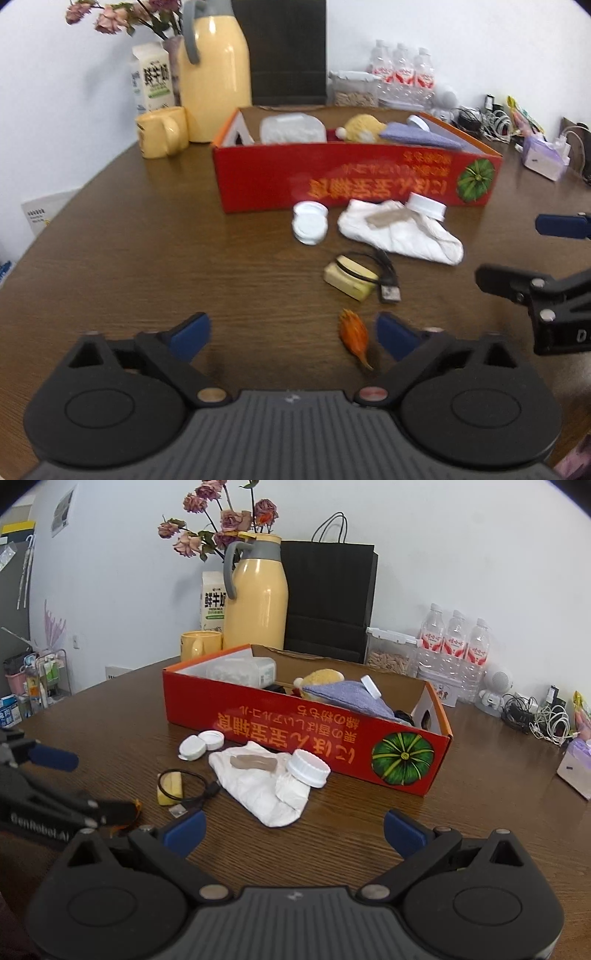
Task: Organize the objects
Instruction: 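Withdraw both grippers and grasp the small orange item with the left gripper, then grasp the black cable with the right gripper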
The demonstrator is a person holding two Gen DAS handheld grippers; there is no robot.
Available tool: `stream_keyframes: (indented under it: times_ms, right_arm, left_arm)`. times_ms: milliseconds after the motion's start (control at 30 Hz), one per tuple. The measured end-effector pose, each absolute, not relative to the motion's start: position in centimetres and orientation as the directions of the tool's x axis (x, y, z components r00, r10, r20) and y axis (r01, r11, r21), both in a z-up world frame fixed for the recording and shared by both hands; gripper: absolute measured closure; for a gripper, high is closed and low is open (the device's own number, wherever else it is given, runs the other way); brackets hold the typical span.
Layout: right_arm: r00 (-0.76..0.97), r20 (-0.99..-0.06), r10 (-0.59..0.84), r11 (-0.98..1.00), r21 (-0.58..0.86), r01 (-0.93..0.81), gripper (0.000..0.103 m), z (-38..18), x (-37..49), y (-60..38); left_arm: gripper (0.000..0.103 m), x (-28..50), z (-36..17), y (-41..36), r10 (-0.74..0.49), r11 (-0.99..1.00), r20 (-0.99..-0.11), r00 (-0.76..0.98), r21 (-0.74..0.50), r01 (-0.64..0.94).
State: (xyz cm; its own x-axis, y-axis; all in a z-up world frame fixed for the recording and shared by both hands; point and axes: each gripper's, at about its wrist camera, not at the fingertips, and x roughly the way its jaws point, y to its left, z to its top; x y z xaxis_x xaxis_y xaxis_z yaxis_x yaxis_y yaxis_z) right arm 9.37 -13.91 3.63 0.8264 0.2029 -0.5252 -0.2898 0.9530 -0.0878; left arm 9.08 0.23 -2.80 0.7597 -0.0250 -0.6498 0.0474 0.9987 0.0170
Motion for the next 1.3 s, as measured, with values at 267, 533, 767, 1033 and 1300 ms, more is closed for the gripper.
stream_keyframes:
  times_ms: [267, 533, 767, 1033, 1300]
  right_arm:
    - [0.816, -0.542, 0.2, 0.955, -0.078, -0.285, 0.0, 2.9, 9.5, -14.2]
    - [0.808, -0.548, 0.217, 0.951, -0.069, -0.302, 0.0, 2.7, 9.7, -13.5]
    - [0.784, -0.544, 0.298, 0.932, -0.013, -0.363, 0.009, 2.8, 10.3, -11.9]
    - [0.72, -0.588, 0.368, 0.901, 0.033, -0.434, 0.044, 2.2, 11.9, -9.2]
    - [0.697, -0.612, 0.373, 0.894, 0.037, -0.446, 0.057, 1.7, 12.7, -8.2]
  left_arm:
    - [0.089, 8.4, -2.6, -0.1, -0.09, 0.996, -0.623, 0.777, -0.035, 0.087]
    - [0.089, 8.3, -1.7, 1.2, -0.064, 0.998, -0.593, 0.803, -0.053, 0.04]
    - [0.089, 8.1, -1.1, 2.7, -0.036, 0.998, -0.572, 0.82, -0.065, -0.002]
    - [0.089, 8.0, -1.1, 4.3, -0.024, 0.996, -0.562, 0.827, -0.088, -0.03]
    - [0.089, 8.2, -1.2, 5.0, -0.034, 0.994, -0.564, 0.825, -0.106, -0.031]
